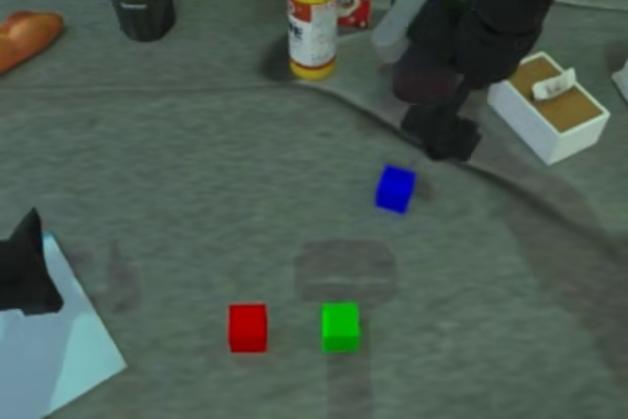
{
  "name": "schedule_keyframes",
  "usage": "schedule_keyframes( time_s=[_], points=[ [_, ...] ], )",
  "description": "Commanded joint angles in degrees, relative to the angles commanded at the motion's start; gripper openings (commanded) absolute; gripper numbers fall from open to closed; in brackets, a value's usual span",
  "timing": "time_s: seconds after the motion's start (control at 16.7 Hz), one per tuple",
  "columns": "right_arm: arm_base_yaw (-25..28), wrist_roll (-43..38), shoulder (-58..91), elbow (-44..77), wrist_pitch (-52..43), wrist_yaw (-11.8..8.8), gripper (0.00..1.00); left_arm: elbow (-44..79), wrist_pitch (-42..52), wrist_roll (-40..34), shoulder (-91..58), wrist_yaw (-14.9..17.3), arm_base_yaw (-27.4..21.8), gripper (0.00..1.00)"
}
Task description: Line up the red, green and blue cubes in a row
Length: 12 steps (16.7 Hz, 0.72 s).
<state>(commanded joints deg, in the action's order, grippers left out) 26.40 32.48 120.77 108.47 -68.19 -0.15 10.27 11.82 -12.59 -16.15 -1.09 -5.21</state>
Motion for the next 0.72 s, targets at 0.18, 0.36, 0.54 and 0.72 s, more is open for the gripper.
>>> schedule_keyframes(
  time_s=[0.18,0.36,0.54,0.72],
  points=[
    [2.56,3.21,10.88,11.32,-6.03,0.18,1.00,-6.05,-6.30,6.69,8.44,0.57,3.65,1.00],
    [4.09,5.17,17.57,18.43,-9.53,0.42,1.00,-9.45,-10.63,11.29,14.41,0.98,5.83,1.00],
    [4.53,5.71,19.32,20.29,-10.47,0.48,1.00,-10.27,-11.82,12.59,16.15,1.09,6.35,1.00],
    [4.53,5.71,19.32,20.29,-10.47,0.48,1.00,-10.27,-11.82,12.59,16.15,1.09,6.35,1.00]
  ],
)
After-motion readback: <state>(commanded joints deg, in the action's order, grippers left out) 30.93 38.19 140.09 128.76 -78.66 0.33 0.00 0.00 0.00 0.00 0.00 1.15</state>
